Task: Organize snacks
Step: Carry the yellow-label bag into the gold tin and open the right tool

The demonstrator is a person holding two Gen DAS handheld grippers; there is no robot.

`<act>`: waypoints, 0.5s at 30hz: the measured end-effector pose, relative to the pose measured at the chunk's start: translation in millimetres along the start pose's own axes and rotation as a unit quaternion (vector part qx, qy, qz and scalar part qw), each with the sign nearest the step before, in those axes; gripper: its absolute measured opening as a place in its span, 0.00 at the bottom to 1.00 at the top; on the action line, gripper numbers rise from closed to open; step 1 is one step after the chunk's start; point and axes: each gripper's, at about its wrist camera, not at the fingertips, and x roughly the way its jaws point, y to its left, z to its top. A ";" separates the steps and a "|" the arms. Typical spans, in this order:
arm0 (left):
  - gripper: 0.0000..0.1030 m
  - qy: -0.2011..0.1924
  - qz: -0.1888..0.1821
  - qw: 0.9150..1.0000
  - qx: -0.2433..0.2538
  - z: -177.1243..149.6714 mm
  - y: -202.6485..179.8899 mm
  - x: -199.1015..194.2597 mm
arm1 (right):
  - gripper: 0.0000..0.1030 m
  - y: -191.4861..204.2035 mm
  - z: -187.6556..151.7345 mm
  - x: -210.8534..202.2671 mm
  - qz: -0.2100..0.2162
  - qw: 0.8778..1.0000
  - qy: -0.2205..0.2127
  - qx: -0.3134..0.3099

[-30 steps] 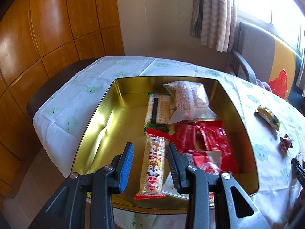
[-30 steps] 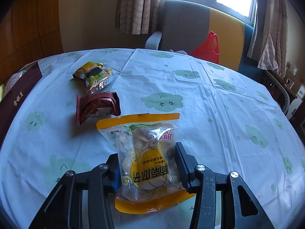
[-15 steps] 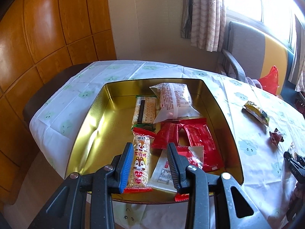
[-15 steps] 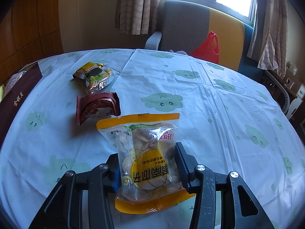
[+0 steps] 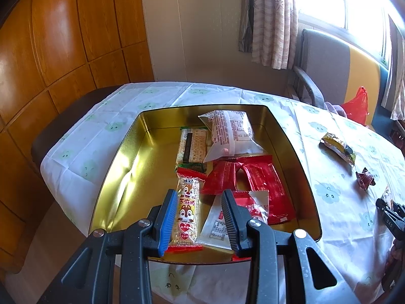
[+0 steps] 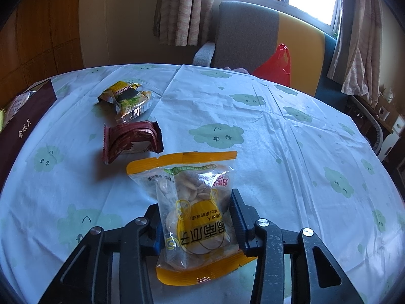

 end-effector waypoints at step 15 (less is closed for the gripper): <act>0.35 -0.013 0.016 1.000 -0.003 -2.2 11.3 -6.2 | 0.36 6.7 11.8 -11.8 0.031 0.999 0.006 0.029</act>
